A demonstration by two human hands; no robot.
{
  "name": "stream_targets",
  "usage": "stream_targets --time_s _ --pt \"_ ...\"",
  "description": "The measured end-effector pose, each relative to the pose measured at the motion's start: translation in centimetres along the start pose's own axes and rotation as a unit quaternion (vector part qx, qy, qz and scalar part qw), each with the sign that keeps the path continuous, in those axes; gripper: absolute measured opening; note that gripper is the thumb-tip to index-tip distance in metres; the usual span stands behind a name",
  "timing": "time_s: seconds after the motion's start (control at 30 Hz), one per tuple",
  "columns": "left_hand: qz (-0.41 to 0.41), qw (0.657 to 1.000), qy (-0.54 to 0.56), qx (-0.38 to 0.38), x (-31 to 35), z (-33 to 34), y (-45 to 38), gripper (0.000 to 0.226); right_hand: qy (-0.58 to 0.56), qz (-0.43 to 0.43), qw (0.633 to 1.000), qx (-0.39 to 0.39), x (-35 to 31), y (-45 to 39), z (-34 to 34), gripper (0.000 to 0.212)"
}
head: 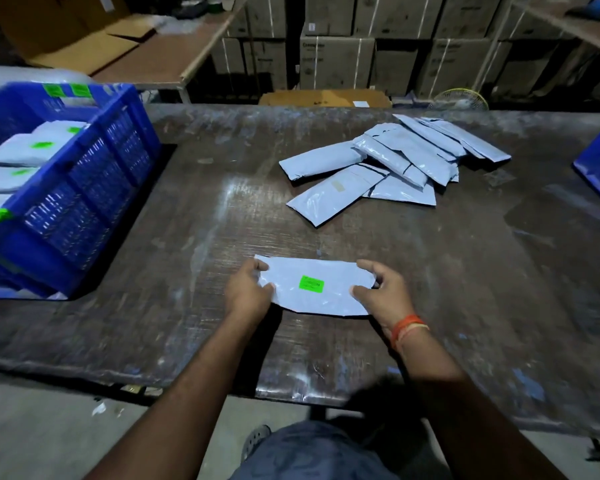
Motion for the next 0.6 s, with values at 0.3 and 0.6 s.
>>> stream_targets --time_s 0.3,0.6 --pt "-0.089 0.922 0.351 -0.141 -1.0 -2.6 3.2 0.026 -0.14 -0.039 0.98 -0.133 -3.1 0.6 1.2 0.032" --pt "-0.02 0.918 0.385 -0.096 -1.1 -13.3 0.7 0.027 -0.128 -0.097 0.974 -0.161 -11.1 2.9 7.4 0.023"
Point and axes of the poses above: each hand's wrist, its own y-axis away from the middle knuckle, its own z-axis out of the palm, x = y × z, the point moved 8 cm from there along -y, towards the middle knuckle, and after that the axes turned 2 degrees about x, right-handed, at the moved point
